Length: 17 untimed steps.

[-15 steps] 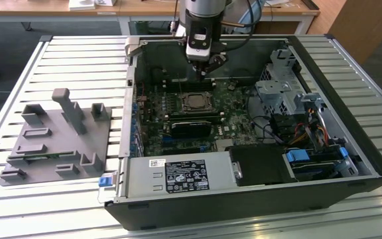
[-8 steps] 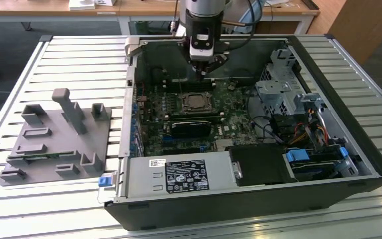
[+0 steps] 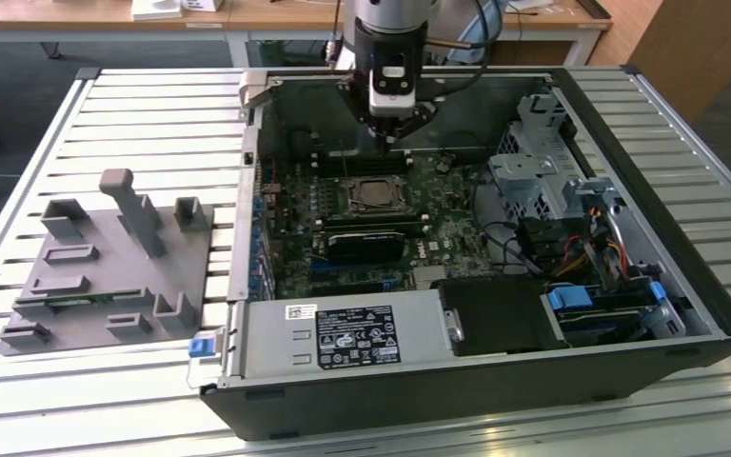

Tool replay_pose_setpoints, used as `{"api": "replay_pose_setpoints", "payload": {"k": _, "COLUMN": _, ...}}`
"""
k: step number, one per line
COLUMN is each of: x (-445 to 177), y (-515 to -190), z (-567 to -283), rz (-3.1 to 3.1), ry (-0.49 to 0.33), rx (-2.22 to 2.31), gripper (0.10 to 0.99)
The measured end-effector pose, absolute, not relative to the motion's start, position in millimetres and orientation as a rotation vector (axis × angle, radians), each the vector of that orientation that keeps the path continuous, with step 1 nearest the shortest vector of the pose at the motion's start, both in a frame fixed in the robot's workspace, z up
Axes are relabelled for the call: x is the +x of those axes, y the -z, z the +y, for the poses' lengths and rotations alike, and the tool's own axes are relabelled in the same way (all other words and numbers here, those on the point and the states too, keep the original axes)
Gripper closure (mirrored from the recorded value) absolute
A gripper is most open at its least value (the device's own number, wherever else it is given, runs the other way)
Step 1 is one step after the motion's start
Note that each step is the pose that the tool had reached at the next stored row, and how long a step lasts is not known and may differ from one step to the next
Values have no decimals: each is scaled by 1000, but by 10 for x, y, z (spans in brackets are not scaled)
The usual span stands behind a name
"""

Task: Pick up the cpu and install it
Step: 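Install the first cpu locking lever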

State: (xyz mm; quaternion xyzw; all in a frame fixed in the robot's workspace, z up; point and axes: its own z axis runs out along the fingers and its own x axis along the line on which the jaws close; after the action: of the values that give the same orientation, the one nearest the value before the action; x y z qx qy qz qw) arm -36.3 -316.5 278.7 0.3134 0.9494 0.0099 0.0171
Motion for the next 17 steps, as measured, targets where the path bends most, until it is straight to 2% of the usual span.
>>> {"api": "replay_pose_setpoints", "payload": {"k": 17, "x": -363, "y": -2786, "z": -3165, "rz": 3020, "ry": -35, "rx": 739, "gripper": 980}}
